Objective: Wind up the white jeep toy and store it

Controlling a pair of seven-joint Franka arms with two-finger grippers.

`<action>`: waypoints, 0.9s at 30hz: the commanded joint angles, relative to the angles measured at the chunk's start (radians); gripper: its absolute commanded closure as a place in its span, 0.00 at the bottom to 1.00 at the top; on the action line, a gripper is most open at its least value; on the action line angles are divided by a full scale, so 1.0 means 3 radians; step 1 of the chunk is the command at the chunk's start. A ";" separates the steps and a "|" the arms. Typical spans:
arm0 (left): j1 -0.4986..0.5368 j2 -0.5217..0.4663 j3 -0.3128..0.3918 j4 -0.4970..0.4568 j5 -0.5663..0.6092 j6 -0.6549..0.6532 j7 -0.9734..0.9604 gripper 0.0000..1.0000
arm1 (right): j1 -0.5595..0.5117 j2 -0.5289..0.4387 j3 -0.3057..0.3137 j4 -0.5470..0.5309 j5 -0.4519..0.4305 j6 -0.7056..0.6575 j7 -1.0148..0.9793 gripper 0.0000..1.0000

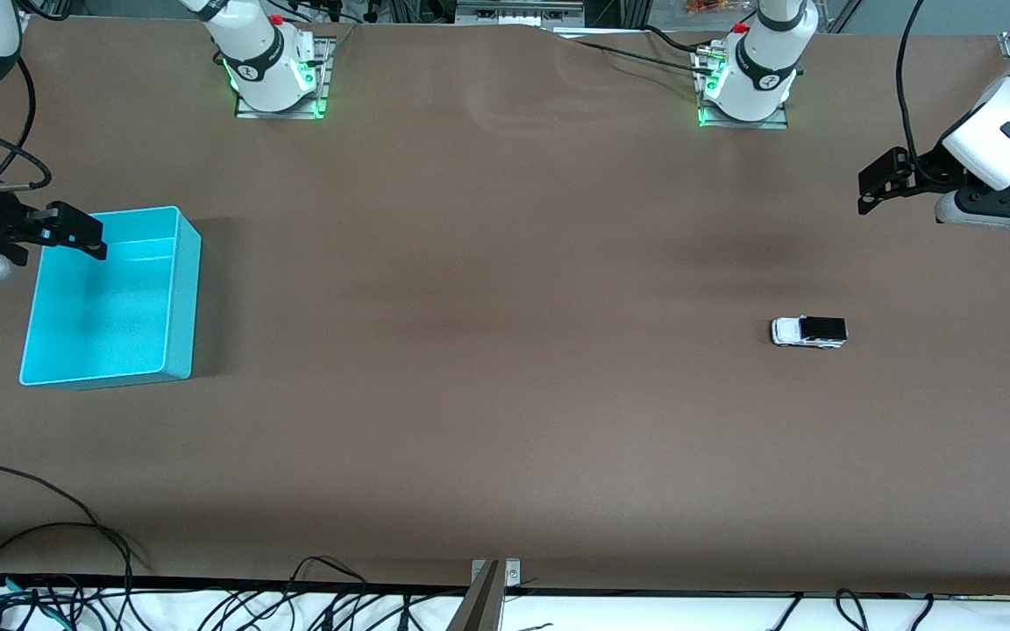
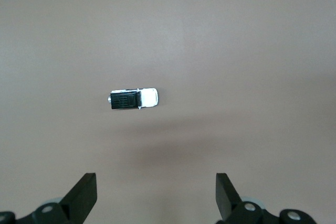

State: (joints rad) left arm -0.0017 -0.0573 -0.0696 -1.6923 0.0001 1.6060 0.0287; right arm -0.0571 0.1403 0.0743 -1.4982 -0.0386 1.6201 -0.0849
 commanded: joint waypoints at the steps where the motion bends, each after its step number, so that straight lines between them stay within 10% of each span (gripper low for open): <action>1: 0.0011 -0.0024 -0.0008 0.0032 -0.0006 -0.0046 0.0063 0.00 | -0.0009 -0.0069 -0.0012 -0.0079 0.0098 -0.0016 0.0022 0.00; 27: 0.0011 -0.0029 -0.0008 0.0032 -0.0006 -0.0056 0.0063 0.00 | -0.0009 -0.0145 -0.0012 -0.0181 0.0108 -0.0011 0.0196 0.00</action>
State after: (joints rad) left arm -0.0017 -0.0575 -0.0696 -1.6923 0.0001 1.6059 0.0287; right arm -0.0585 0.1306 0.0740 -1.5178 -0.0254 1.6179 -0.0395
